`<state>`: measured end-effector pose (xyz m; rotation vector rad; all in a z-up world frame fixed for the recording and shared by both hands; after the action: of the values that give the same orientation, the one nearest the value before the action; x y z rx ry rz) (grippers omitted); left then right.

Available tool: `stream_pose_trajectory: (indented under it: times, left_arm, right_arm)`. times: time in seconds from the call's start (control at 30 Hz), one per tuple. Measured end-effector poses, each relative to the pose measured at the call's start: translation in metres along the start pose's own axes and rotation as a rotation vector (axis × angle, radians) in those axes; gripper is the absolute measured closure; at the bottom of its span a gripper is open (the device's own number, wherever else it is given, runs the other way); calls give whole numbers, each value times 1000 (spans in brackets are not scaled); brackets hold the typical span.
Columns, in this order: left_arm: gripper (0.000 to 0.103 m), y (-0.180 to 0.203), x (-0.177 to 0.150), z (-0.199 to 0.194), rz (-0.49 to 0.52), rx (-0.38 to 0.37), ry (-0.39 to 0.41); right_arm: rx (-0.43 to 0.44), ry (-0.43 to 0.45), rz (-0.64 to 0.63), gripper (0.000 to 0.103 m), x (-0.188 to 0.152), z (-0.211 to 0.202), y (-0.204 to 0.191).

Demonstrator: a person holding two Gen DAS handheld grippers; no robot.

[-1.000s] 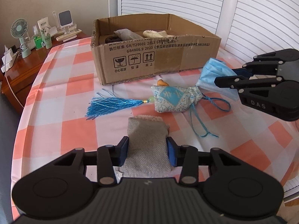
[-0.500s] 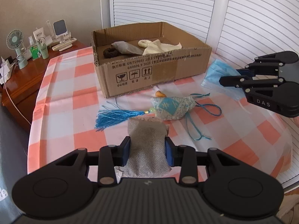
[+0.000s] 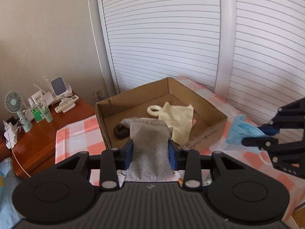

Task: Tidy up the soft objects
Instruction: 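Carry the grey felt pouch into the box and open the left gripper, then lower the blue mask into the box and open the right gripper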

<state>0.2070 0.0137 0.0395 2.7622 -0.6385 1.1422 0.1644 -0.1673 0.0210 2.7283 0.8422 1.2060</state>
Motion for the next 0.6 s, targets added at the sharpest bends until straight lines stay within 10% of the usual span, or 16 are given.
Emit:
stream_pose_trajectory:
  times: [0.17,0.27,0.6]
  left_arm:
    - [60,-12,35,43,-24,27,-15]
    - [14,-19,43,71,-49,57,-22]
    - [2,-33,16,58,-144,79,4]
  right_arm:
    - [-6,10,-8,88,12,2,6]
    - [-8,14,-9,88,18,6,10]
    - [1,17,19,88,37,23,20]
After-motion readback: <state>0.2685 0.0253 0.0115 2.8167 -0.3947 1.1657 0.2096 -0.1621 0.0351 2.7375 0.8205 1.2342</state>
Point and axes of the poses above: each gripper's, at about its wrist camera, not at the fingertips, and z roughly the way its jaws point, y to its right, x to its top, the point moved 3 cm from there along z, roughly the way its jaws point, and after that the axes turned 7 degrees about -y, right-handed, at the moved point
